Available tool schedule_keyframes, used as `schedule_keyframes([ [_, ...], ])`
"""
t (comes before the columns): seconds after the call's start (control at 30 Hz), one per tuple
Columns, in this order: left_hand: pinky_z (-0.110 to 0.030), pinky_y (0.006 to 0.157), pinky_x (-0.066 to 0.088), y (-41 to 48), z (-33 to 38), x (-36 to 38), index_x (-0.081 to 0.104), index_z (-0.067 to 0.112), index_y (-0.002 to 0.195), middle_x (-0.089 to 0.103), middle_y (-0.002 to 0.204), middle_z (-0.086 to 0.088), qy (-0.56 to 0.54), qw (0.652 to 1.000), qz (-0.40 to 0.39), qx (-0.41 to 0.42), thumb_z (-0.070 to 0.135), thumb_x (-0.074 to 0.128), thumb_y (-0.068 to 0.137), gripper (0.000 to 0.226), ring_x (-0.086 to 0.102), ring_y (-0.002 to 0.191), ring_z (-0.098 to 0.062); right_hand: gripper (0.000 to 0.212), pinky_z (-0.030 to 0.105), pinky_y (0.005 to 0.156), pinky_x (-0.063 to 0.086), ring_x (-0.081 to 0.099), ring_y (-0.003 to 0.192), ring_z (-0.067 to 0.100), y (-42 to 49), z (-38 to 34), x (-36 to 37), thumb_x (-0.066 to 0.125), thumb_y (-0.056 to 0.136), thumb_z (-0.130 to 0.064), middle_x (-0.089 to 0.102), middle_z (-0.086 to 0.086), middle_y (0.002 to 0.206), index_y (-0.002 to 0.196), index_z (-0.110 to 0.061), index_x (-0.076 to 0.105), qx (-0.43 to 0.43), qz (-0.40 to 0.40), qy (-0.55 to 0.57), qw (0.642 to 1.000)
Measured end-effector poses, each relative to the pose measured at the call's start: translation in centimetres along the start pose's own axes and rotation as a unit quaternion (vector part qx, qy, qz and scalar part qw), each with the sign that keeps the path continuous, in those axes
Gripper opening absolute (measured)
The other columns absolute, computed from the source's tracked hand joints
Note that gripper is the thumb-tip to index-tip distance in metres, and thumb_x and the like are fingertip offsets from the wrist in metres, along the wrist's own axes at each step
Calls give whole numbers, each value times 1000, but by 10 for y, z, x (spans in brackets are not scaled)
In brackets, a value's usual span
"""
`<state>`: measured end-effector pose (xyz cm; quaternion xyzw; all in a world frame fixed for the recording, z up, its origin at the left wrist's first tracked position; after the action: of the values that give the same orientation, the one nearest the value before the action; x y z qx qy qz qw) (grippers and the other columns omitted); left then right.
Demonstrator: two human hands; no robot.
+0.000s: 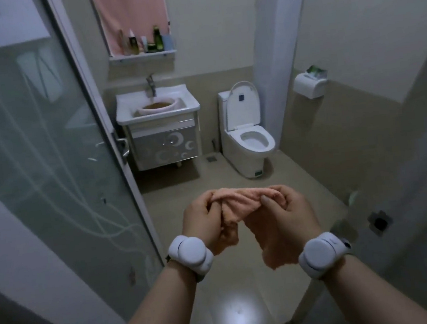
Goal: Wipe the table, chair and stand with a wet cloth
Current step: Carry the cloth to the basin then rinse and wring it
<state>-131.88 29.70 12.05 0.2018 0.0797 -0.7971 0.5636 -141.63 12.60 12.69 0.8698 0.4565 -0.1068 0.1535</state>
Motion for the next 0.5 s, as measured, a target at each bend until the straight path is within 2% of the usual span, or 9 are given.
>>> schedule_keyframes([
  [0.07,-21,71,47,29,-3,-7,64,33,91,66,85,9,7,1000,26,-5,13,46,91,27,61,82,-11,2,22,61,50,63,69,-2,38,6,7,64,84,-32,68,-14,74,83,-31,65,-7,-11,-50,999],
  [0.13,-25,74,49,62,-11,-20,67,29,93,67,87,7,20,997,71,-19,12,47,89,28,62,83,-13,7,33,60,55,65,68,6,84,16,30,63,81,-39,69,-10,72,82,-32,65,-1,-35,-47,998],
  [0.2,-28,71,52,86,-25,-31,68,29,91,68,87,6,13,994,104,-40,11,46,88,29,63,81,-14,8,40,60,57,67,67,16,119,25,59,62,82,-37,69,-5,71,82,-29,65,15,-76,-42,996],
  [0.27,-30,64,54,109,-45,-36,68,31,88,69,83,5,-11,989,124,-77,11,46,88,30,65,76,-16,9,42,55,58,67,64,21,150,35,93,60,83,-32,69,2,71,82,-24,65,47,-103,16,993],
  [0.33,-24,65,54,133,-62,-41,70,30,92,69,80,10,-42,983,148,-99,10,48,88,30,66,77,-12,8,25,54,56,65,67,15,180,44,130,55,90,-16,67,4,75,86,-18,62,68,-123,82,987],
  [0.37,-15,67,51,154,-69,-43,70,29,95,67,80,16,-57,982,151,-101,9,49,89,30,65,78,-3,10,17,59,52,63,75,14,198,44,151,52,93,-10,66,2,82,92,-14,61,69,-140,106,982],
  [0.4,-4,64,45,155,-65,-39,69,29,94,64,78,22,-65,982,142,-107,9,49,90,29,60,76,8,11,16,64,50,63,83,14,197,43,159,50,95,-11,66,1,90,98,-13,60,75,-156,132,976],
  [0.43,1,59,40,184,-73,-41,68,31,91,62,77,26,-77,982,136,-103,11,49,91,28,57,72,13,12,20,70,50,63,90,15,221,42,185,50,96,-18,66,1,98,104,-15,59,80,-187,153,967],
  [0.5,1,55,39,224,-81,-41,65,33,81,63,74,23,-99,982,123,-100,15,49,93,27,58,66,14,20,30,75,52,65,95,16,252,42,215,55,94,-28,67,1,105,110,-18,58,82,-227,179,954],
])
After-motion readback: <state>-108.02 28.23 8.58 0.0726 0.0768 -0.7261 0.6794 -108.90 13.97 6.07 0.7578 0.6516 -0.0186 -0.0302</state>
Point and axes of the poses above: each hand's wrist, its own y-axis towards the middle knuckle, its own x-axis out of the palm, z = x × y, the point moved 10 cm from there along y, towards the middle knuckle
